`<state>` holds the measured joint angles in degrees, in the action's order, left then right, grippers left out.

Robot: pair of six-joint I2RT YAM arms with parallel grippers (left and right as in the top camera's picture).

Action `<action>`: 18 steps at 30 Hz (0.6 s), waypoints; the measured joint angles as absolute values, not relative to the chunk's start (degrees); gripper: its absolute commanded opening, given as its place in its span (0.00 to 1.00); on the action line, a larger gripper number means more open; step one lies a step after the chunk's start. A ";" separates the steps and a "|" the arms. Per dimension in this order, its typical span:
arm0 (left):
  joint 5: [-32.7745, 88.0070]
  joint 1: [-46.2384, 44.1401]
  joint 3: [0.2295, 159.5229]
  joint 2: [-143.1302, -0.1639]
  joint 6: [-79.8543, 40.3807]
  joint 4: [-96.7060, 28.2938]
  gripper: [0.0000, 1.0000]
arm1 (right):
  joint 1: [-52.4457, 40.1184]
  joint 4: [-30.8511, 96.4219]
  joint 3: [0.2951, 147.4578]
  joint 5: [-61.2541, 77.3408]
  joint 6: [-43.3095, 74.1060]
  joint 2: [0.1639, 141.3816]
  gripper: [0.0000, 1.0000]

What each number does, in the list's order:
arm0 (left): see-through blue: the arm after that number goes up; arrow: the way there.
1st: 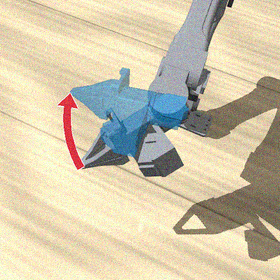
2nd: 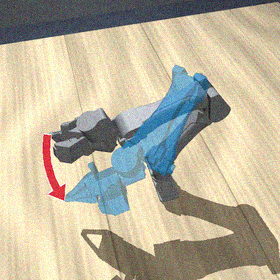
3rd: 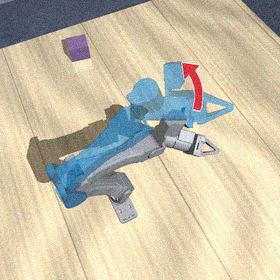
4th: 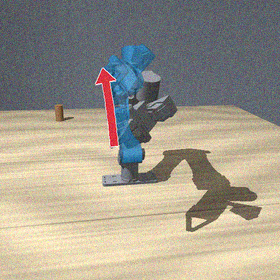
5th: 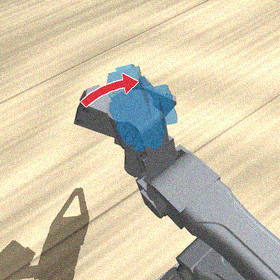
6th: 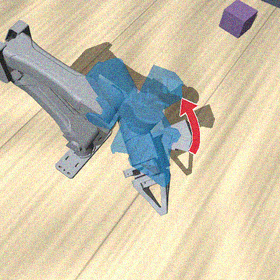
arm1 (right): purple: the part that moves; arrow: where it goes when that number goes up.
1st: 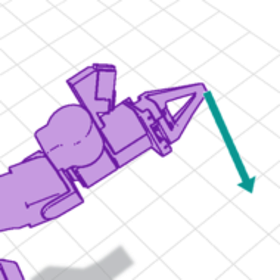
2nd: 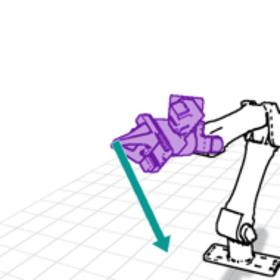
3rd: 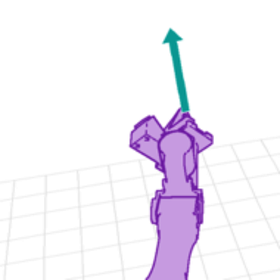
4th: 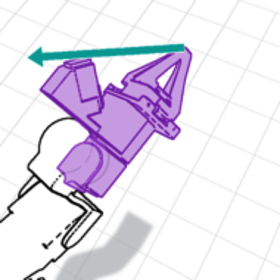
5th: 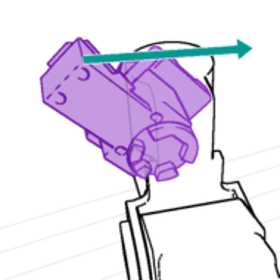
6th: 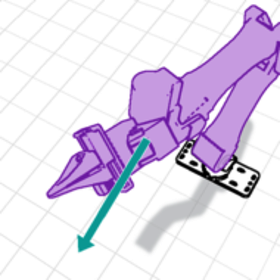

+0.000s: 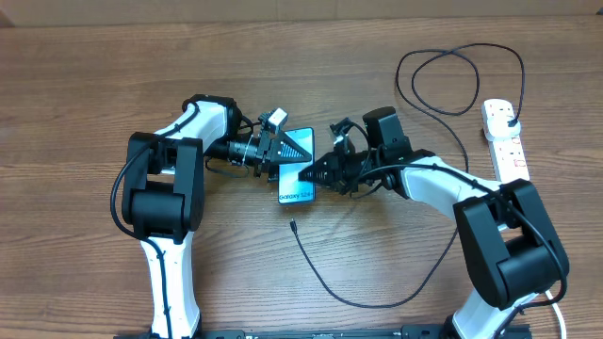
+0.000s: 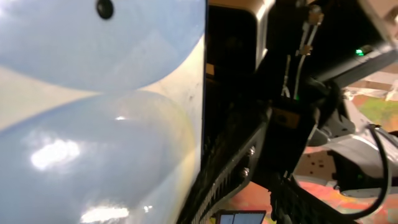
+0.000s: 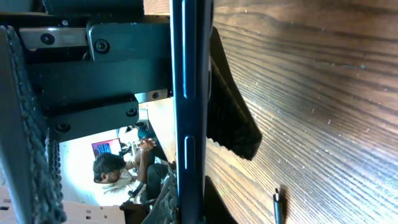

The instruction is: Plug charger to phone and switch on socket

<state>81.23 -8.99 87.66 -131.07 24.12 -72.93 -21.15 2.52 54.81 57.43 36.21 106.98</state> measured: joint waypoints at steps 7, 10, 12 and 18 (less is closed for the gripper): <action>84.09 -7.81 87.68 -131.07 26.24 -76.58 0.73 | -20.62 1.63 55.13 58.67 36.27 106.98 0.04; 84.64 -7.35 87.72 -131.07 28.58 -79.37 0.66 | -20.64 1.50 55.40 59.16 36.27 106.78 0.04; 84.66 -7.22 87.79 -131.13 30.33 -81.56 0.59 | -20.67 1.45 55.40 59.42 36.47 106.54 0.04; 84.33 -6.85 88.18 -131.35 33.19 -83.09 0.25 | -20.60 1.23 55.90 60.05 37.58 105.84 0.05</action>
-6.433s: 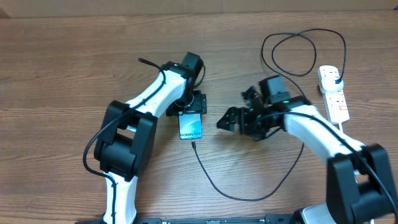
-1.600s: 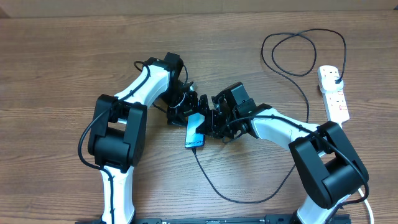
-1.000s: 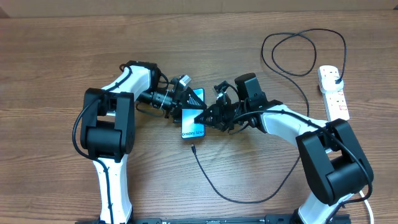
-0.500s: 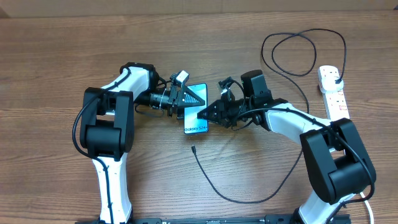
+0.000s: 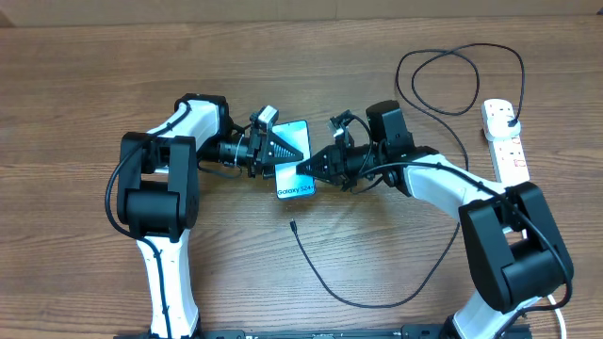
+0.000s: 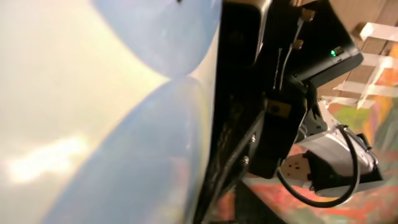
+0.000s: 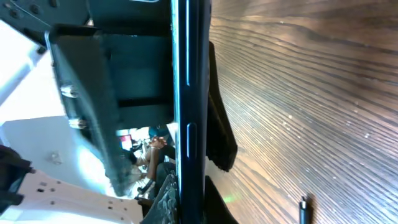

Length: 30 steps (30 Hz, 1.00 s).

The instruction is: Plug charger to phone and switch on socket

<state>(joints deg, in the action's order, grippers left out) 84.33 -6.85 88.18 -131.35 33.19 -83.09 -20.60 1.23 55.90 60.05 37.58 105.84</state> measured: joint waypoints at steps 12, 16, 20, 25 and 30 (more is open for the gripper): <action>84.16 -6.33 88.79 -131.44 33.17 -81.28 0.04 | -20.23 4.86 55.94 54.72 36.67 105.45 0.72; 79.53 -6.35 89.19 -131.44 31.90 -78.46 0.04 | -20.43 9.13 55.86 50.02 35.77 105.49 0.88; 72.51 -6.33 89.73 -131.44 27.57 -77.47 0.04 | -20.58 10.98 55.70 43.70 36.58 105.80 1.00; 58.87 -7.03 94.72 -131.44 16.78 -77.38 0.04 | -20.12 11.20 55.70 37.23 39.18 106.19 1.00; 38.13 -9.04 103.42 -131.44 0.97 -76.82 0.04 | -20.12 11.27 55.70 34.72 40.14 106.30 1.00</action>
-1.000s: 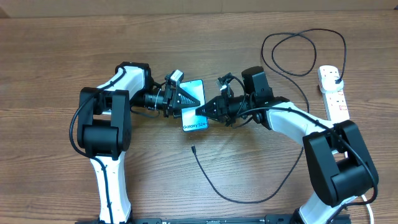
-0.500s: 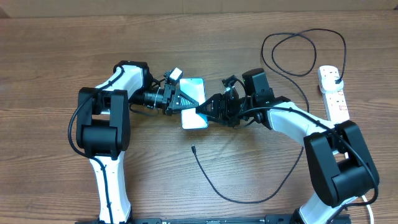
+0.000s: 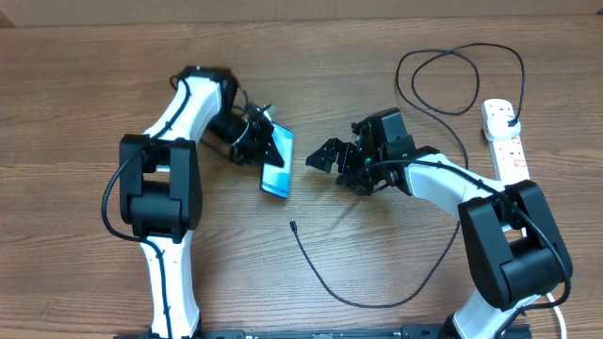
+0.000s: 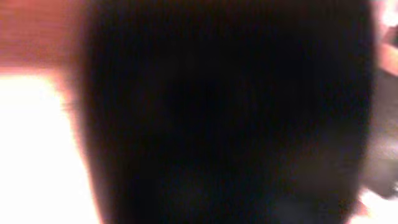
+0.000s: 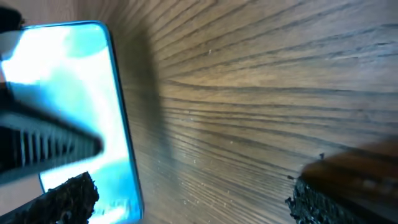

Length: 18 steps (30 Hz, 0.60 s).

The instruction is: Plug charger to phone and switch on socket

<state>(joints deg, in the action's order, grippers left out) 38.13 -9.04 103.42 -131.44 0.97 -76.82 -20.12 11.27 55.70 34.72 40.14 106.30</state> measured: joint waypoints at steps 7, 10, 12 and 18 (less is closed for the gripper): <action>17.08 -15.64 104.73 -131.04 -12.19 -72.97 0.04 | -20.12 11.22 55.70 33.85 40.45 106.32 1.00; 11.84 -18.92 104.81 -130.61 -15.38 -73.21 0.11 | -20.12 11.25 55.70 33.63 40.47 106.32 1.00; 9.65 -20.25 104.90 -130.50 -16.64 -73.41 0.13 | -20.12 11.25 55.70 33.41 40.47 106.32 1.00; 7.29 -21.26 104.95 -130.50 -18.74 -74.06 0.14 | -20.12 11.20 55.70 33.06 40.49 106.34 1.00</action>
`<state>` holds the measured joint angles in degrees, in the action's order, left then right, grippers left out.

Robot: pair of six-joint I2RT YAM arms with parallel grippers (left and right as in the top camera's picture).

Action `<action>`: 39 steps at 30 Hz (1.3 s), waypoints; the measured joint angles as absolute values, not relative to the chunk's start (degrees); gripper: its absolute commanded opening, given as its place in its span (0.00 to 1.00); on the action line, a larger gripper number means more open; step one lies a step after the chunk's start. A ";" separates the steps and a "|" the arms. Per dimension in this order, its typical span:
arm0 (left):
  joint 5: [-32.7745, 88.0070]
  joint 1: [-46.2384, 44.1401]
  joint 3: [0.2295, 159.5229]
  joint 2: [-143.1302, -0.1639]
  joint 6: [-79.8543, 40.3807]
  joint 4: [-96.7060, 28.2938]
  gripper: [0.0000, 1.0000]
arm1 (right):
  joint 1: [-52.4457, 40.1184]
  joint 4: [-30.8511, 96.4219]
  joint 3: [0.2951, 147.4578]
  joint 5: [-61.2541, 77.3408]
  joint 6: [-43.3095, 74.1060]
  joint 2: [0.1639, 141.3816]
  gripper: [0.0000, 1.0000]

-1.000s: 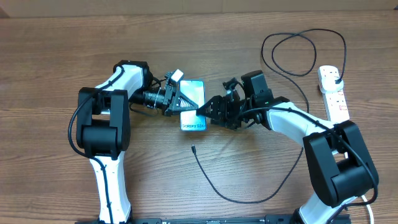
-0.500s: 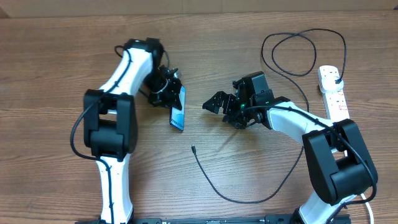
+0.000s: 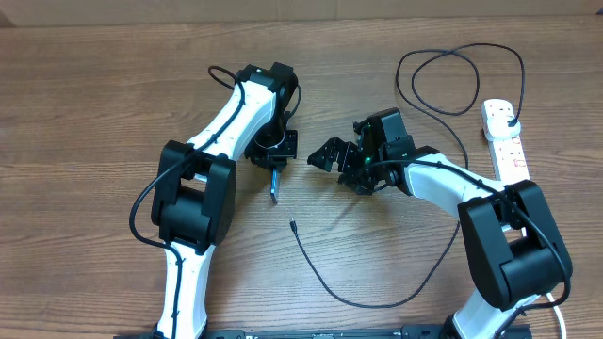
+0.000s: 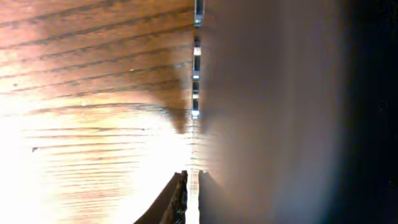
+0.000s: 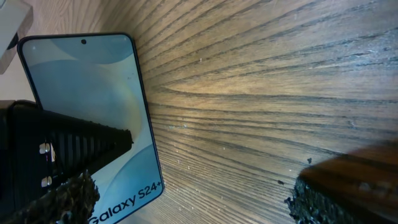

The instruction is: Plug charger to phone and switch on socket

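Note:
The phone (image 3: pixel 274 187) stands on its long edge on the table, edge-on to the overhead camera. In the right wrist view its lit screen (image 5: pixel 93 106) reads "Galaxy S24+". My left gripper (image 3: pixel 272 158) is shut on it, one black finger (image 5: pixel 68 149) lying across the screen. The left wrist view shows only the phone's blurred side (image 4: pixel 261 106). Apart to the right, my right gripper (image 3: pixel 341 169) is open and holds nothing. The charger plug (image 3: pixel 293 225) lies loose on the table at the end of the black cable (image 3: pixel 358 303).
A white power strip (image 3: pixel 506 151) lies at the right edge with the charger plugged into it (image 3: pixel 507 118). The cable makes a loop (image 3: pixel 459 80) at the back right and sweeps along the front of the table.
My left arm has swung round over the table's middle. The phone, then tilted with its screen up, now stands on its edge a little lower right. The right gripper has stayed open in place.
Both grippers first held the phone between them at the table's middle, and still did a moment later. Then the right gripper was open and drawn back to the right, the left alone holding the phone. Now the left holds it on edge.

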<state>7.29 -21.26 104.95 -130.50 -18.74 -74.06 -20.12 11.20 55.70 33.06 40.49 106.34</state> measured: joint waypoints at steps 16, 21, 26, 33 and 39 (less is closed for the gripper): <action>5.65 -21.30 105.36 -130.52 -19.86 -75.46 0.23 | -20.12 11.20 55.70 33.01 40.47 106.34 1.00; 5.26 -21.28 105.38 -130.52 -19.84 -76.53 0.21 | -20.12 11.18 55.70 33.01 40.49 106.34 1.00; 5.15 -21.30 105.71 -130.52 -19.86 -76.51 0.21 | -20.10 11.16 55.70 33.01 40.47 106.34 1.00; 5.08 -21.30 107.59 -130.52 -19.99 -76.44 0.21 | -20.12 11.18 55.70 32.99 40.47 106.34 1.00; 5.08 -21.30 107.61 -130.15 -20.84 -75.61 0.15 | -20.12 11.16 55.70 32.99 40.51 106.34 1.00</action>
